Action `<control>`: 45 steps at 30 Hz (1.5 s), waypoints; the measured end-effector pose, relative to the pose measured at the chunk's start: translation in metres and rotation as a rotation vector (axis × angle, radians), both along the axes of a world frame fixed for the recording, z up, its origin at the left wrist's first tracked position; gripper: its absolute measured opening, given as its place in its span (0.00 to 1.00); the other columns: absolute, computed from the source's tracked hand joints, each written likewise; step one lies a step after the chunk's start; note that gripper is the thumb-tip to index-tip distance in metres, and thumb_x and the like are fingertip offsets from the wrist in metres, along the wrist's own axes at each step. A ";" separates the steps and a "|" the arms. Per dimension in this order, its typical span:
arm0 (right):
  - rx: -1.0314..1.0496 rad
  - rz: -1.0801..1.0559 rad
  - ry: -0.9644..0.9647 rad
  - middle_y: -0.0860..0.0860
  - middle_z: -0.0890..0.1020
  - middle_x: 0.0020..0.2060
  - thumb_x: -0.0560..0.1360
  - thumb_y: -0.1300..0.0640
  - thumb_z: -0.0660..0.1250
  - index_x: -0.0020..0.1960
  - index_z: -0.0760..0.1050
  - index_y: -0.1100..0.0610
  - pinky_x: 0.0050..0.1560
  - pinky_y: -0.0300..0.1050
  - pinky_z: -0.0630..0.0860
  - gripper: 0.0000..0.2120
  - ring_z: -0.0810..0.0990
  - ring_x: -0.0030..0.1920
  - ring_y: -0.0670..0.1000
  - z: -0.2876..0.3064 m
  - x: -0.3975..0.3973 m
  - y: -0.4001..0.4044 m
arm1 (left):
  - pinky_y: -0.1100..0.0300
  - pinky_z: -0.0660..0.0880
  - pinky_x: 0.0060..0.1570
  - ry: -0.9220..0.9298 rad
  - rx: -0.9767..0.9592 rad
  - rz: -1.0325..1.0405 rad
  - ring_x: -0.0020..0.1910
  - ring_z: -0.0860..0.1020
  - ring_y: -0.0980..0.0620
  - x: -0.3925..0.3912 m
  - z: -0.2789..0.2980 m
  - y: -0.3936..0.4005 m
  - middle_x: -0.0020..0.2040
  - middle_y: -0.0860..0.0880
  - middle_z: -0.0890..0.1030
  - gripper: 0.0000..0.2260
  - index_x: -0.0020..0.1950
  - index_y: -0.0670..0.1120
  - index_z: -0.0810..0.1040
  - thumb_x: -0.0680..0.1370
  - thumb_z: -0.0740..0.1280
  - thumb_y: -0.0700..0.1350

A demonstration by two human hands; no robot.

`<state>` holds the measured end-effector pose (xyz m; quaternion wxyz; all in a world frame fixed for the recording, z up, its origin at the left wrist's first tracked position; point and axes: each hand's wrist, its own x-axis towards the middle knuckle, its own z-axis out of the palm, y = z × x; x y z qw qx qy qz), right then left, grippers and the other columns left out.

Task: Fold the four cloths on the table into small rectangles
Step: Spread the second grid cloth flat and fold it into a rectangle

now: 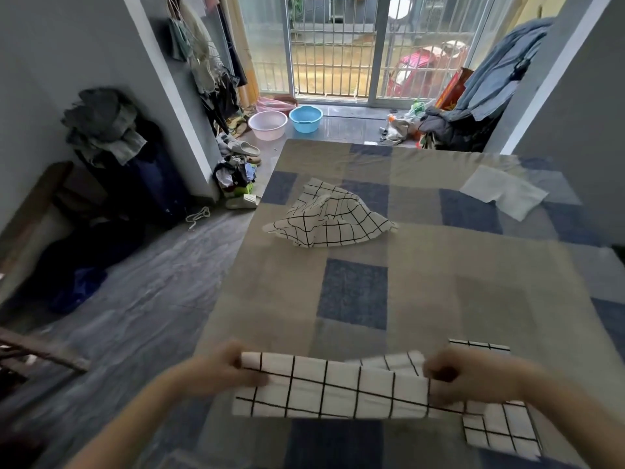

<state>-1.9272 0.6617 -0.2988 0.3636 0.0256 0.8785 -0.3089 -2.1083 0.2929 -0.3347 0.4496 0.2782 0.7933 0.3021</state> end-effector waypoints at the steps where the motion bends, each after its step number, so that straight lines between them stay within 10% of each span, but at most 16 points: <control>1: -0.049 0.006 -0.051 0.45 0.68 0.30 0.72 0.51 0.70 0.36 0.71 0.55 0.35 0.39 0.64 0.12 0.66 0.31 0.42 0.014 -0.006 0.007 | 0.65 0.73 0.44 -0.096 0.008 -0.013 0.41 0.78 0.61 -0.010 0.014 0.003 0.42 0.56 0.83 0.07 0.48 0.42 0.84 0.76 0.71 0.46; 9: -0.064 -0.471 -0.007 0.47 0.77 0.35 0.73 0.53 0.72 0.41 0.79 0.53 0.34 0.36 0.71 0.05 0.73 0.35 0.44 -0.025 -0.083 0.057 | 0.50 0.75 0.57 -0.047 0.064 0.394 0.52 0.80 0.47 -0.095 -0.019 0.068 0.54 0.43 0.83 0.06 0.52 0.50 0.83 0.77 0.70 0.46; 15: -0.242 -1.006 0.061 0.55 0.81 0.46 0.71 0.55 0.75 0.48 0.78 0.56 0.50 0.48 0.77 0.10 0.79 0.47 0.53 -0.086 -0.087 0.053 | 0.60 0.74 0.43 0.013 0.096 0.645 0.45 0.78 0.50 -0.103 -0.068 0.104 0.43 0.48 0.81 0.02 0.47 0.46 0.80 0.77 0.69 0.39; 32: -0.077 -0.827 -0.231 0.56 0.83 0.40 0.70 0.53 0.76 0.50 0.80 0.61 0.40 0.43 0.77 0.14 0.79 0.36 0.50 -0.123 -0.064 0.048 | 0.71 0.71 0.30 -0.032 -0.050 0.642 0.37 0.78 0.57 -0.111 -0.091 0.090 0.40 0.48 0.82 0.05 0.46 0.43 0.81 0.76 0.71 0.44; 45: -0.321 -1.200 0.094 0.56 0.83 0.42 0.79 0.56 0.65 0.52 0.78 0.61 0.40 0.45 0.78 0.08 0.82 0.41 0.54 -0.105 -0.064 0.045 | 0.72 0.68 0.23 -0.039 0.030 0.627 0.21 0.74 0.64 -0.093 -0.072 0.067 0.24 0.55 0.78 0.08 0.40 0.44 0.77 0.78 0.69 0.42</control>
